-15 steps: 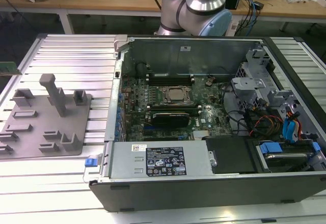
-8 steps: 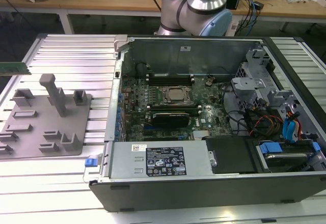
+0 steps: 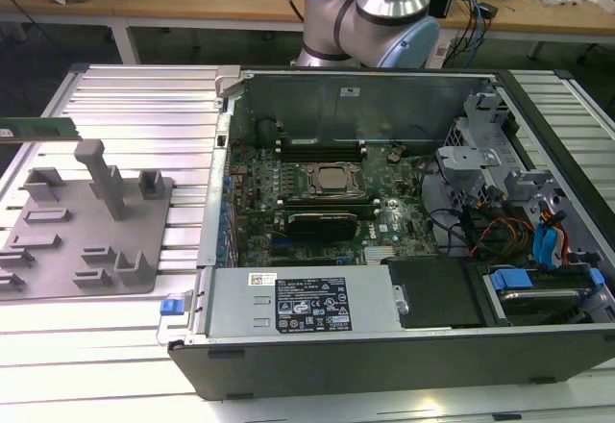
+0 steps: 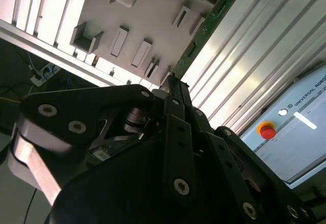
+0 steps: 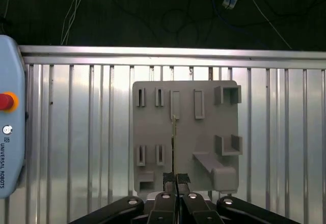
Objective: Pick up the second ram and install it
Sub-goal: 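Pick up the second ram and move it above second insertion slot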
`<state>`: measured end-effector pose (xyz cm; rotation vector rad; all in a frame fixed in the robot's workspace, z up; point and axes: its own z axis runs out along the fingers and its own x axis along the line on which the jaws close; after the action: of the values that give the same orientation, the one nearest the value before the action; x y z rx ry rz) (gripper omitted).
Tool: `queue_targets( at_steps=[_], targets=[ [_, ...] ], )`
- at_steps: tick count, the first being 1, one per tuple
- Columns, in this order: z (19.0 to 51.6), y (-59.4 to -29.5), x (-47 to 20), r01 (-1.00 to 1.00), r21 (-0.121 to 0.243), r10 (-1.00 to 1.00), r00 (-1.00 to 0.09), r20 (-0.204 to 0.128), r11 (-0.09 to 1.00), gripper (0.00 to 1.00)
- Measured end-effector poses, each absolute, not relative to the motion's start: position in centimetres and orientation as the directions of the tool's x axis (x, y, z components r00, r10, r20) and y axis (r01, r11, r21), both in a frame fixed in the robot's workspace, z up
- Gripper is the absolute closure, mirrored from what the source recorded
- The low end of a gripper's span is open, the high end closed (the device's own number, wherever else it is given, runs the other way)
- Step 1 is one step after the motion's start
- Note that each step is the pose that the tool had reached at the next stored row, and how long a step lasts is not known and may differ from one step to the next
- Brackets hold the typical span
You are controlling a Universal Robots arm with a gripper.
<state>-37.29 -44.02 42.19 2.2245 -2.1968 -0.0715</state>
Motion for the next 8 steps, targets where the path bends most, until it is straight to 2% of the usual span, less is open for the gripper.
queue_targets(
  at_steps=[8],
  targets=[
    [42.1,-44.0,-34.2,-0.999,0.042,-1.000,0.012,-0.022,-0.013,0.91]
  ],
)
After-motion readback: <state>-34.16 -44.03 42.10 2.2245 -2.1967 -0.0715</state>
